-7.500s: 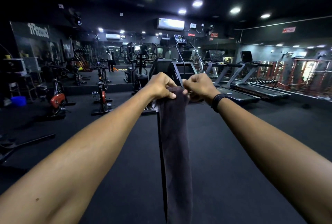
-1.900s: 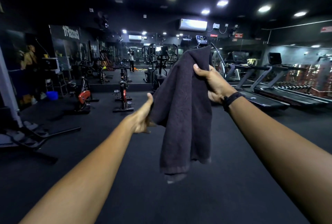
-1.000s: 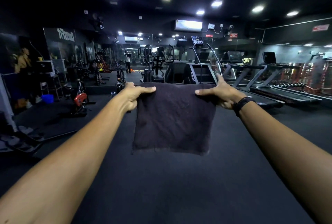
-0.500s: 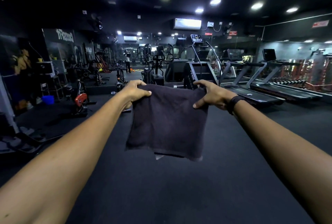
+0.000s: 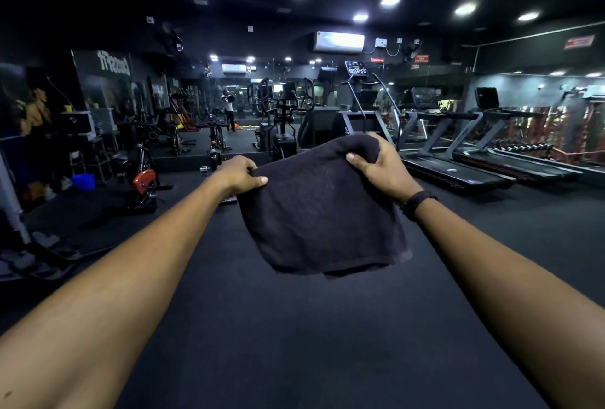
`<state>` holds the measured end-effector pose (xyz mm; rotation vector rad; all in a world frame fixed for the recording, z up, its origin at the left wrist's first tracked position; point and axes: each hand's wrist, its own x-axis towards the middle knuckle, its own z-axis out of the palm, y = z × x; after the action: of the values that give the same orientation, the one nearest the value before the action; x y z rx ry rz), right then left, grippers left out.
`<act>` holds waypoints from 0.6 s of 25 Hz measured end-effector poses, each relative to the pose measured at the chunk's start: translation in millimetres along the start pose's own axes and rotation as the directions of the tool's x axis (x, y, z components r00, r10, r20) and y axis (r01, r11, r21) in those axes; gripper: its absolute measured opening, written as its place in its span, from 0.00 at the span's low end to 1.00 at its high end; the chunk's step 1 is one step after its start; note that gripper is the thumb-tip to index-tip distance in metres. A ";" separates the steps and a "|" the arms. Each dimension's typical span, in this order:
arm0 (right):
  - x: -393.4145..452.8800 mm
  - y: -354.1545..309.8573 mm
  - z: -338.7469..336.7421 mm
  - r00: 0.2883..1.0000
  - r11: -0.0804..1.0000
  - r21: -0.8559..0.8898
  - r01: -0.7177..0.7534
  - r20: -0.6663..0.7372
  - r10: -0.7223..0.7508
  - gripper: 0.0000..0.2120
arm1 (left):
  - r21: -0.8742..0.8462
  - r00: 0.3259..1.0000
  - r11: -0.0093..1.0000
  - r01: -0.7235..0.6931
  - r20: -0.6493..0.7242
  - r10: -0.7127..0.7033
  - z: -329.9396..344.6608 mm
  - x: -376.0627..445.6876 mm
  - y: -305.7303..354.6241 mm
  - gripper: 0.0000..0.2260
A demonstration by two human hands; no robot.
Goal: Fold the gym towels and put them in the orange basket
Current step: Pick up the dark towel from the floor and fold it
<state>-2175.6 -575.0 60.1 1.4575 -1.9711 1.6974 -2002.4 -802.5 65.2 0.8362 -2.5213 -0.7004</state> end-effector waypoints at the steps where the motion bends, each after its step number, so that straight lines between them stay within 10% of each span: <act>1: 0.3 -4.0 1.3 1.000 0.995 -0.096 0.009 -0.025 -0.011 0.08 | 0.035 0.999 0.999 -0.022 -0.030 0.023 2.6 -0.5 2.3 0.14; 8: -15.2 3.9 -28.6 0.982 0.800 -0.570 -0.186 -0.097 0.159 0.13 | -0.108 0.978 0.973 -0.203 0.027 0.207 24.7 2.7 30.0 0.25; 15: -125.0 -2.3 -115.1 0.874 0.621 -0.615 -0.486 -0.365 0.321 0.12 | -0.262 0.856 0.897 -0.355 0.295 0.425 113.6 -33.5 107.5 0.30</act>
<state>-2161.4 -410.8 18.8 0.5437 -2.5228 0.9343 -2081.7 -668.5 28.7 0.1161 -2.7391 -1.0034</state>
